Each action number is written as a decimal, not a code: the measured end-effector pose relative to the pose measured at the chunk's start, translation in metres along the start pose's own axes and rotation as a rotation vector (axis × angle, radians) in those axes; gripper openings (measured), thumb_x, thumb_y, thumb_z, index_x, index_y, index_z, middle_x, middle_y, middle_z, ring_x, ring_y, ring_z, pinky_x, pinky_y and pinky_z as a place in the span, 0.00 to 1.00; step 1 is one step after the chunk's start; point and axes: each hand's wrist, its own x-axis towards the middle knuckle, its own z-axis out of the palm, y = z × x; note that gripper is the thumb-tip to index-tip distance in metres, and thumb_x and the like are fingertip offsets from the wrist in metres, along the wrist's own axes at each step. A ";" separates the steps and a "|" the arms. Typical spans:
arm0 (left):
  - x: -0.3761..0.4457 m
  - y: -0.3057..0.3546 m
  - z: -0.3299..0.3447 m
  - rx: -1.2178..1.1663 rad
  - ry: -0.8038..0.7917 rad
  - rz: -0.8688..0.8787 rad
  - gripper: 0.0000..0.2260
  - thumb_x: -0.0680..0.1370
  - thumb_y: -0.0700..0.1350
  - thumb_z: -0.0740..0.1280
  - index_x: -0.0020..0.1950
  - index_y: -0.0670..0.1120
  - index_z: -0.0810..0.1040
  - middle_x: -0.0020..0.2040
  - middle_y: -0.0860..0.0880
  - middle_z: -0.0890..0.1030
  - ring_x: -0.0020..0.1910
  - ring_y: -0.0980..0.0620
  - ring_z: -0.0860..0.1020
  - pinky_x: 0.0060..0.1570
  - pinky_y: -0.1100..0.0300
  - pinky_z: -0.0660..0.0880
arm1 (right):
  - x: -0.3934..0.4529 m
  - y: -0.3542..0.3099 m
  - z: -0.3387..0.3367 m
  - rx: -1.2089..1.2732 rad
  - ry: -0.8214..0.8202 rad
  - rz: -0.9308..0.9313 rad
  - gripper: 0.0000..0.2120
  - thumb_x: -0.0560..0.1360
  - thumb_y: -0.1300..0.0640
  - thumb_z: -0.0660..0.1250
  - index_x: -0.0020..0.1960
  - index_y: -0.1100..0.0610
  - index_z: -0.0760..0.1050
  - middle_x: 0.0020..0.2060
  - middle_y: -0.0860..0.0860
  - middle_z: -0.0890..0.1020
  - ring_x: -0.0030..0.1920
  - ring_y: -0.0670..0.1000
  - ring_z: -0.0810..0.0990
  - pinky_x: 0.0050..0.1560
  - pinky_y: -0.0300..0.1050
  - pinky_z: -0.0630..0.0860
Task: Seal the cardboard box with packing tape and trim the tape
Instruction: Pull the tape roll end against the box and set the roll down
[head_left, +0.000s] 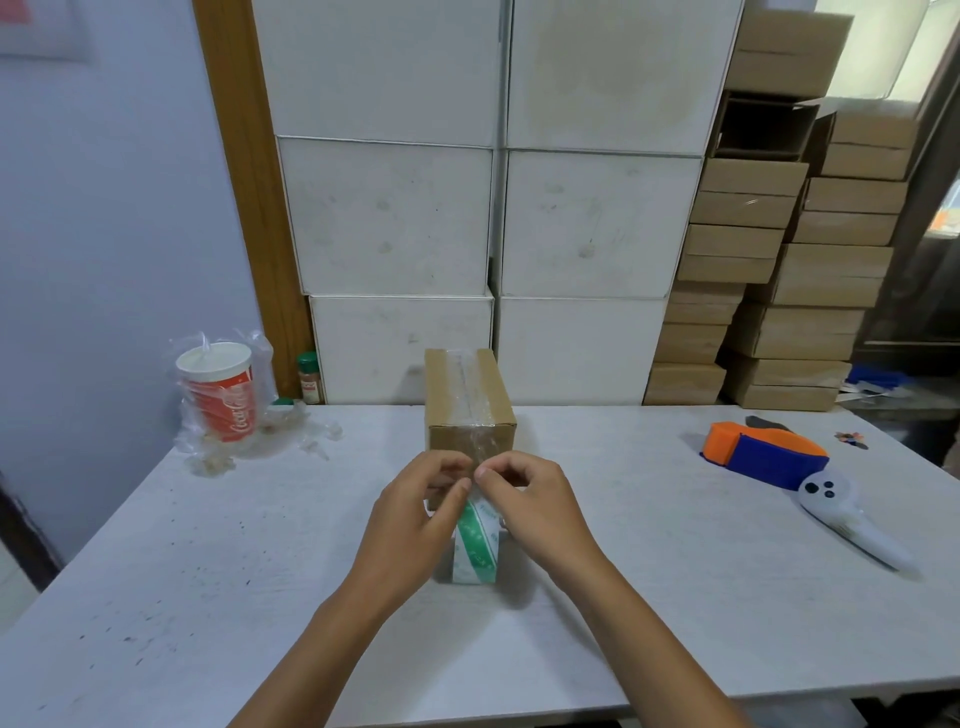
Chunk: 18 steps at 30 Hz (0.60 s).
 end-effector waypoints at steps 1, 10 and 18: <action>-0.002 0.000 0.002 -0.020 0.007 -0.003 0.17 0.83 0.41 0.70 0.56 0.66 0.77 0.55 0.61 0.83 0.58 0.63 0.83 0.55 0.72 0.79 | 0.000 -0.001 0.001 0.020 0.004 0.029 0.07 0.79 0.56 0.71 0.44 0.51 0.87 0.40 0.46 0.88 0.44 0.46 0.85 0.46 0.43 0.82; -0.012 -0.005 0.004 -0.022 0.035 0.017 0.09 0.82 0.38 0.72 0.57 0.51 0.83 0.57 0.55 0.81 0.59 0.58 0.82 0.57 0.71 0.80 | 0.000 -0.003 0.004 0.090 -0.025 0.246 0.06 0.75 0.57 0.72 0.42 0.55 0.88 0.37 0.47 0.87 0.41 0.46 0.83 0.43 0.43 0.79; -0.014 -0.007 0.003 0.052 0.013 -0.065 0.10 0.83 0.45 0.71 0.48 0.60 0.84 0.53 0.59 0.82 0.57 0.66 0.80 0.50 0.72 0.79 | -0.005 0.004 0.002 0.181 -0.045 0.324 0.11 0.79 0.51 0.73 0.48 0.59 0.86 0.43 0.54 0.88 0.42 0.50 0.86 0.35 0.37 0.79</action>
